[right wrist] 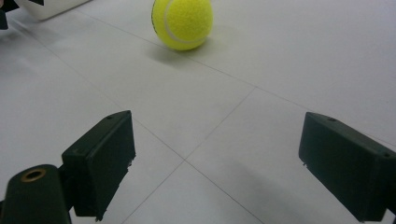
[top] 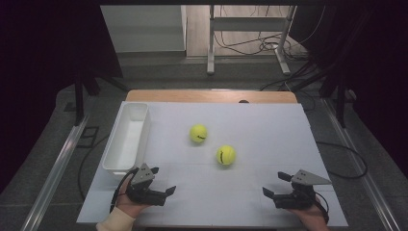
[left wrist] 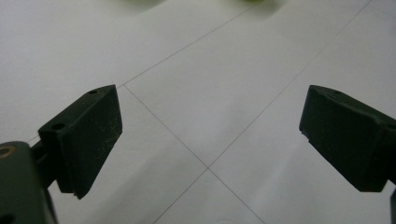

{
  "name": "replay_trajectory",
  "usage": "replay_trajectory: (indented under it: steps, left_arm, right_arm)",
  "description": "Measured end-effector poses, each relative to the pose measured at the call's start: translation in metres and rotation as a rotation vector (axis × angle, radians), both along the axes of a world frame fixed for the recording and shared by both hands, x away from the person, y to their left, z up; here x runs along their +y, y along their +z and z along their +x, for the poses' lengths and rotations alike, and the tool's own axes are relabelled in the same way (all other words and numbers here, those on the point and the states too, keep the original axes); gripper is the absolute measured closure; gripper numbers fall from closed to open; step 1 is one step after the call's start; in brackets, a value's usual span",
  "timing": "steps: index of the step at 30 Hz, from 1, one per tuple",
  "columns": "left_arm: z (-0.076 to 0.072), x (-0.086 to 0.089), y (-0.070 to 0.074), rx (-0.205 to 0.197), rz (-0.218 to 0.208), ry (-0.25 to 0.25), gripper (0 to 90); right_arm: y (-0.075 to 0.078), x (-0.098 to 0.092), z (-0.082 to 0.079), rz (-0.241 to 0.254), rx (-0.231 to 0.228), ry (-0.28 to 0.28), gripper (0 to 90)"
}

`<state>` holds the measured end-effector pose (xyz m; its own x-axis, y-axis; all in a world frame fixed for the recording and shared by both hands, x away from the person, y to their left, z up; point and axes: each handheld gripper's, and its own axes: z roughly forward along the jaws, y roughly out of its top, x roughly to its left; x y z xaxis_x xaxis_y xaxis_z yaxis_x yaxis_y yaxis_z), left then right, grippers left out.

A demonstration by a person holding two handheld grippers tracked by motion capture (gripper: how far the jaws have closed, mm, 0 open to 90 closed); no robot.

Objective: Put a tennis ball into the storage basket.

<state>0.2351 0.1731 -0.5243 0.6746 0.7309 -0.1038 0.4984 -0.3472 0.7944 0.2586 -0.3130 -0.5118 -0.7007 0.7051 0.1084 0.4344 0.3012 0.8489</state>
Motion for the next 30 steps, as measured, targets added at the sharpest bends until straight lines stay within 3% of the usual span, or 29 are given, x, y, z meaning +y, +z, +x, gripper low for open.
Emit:
replay_trajectory:
  steps: [16,22,30]
  left_arm:
    - [-0.0012,0.0037,0.0037,-0.004,-0.014,0.006,6.8]
    - [-0.0028,0.0024,0.0023,0.016,-0.018,0.006,6.8]
    - [-0.0033,-0.0015,0.0056,0.013,-0.017,0.009,6.8]
  right_arm:
    - [-0.0005,0.0092,0.0002,-0.003,0.013,0.048,12.0]
    - [-0.0016,0.0090,0.0038,0.000,0.012,0.048,12.1]
    - [-0.0047,0.0083,0.0074,0.000,0.025,0.048,12.5]
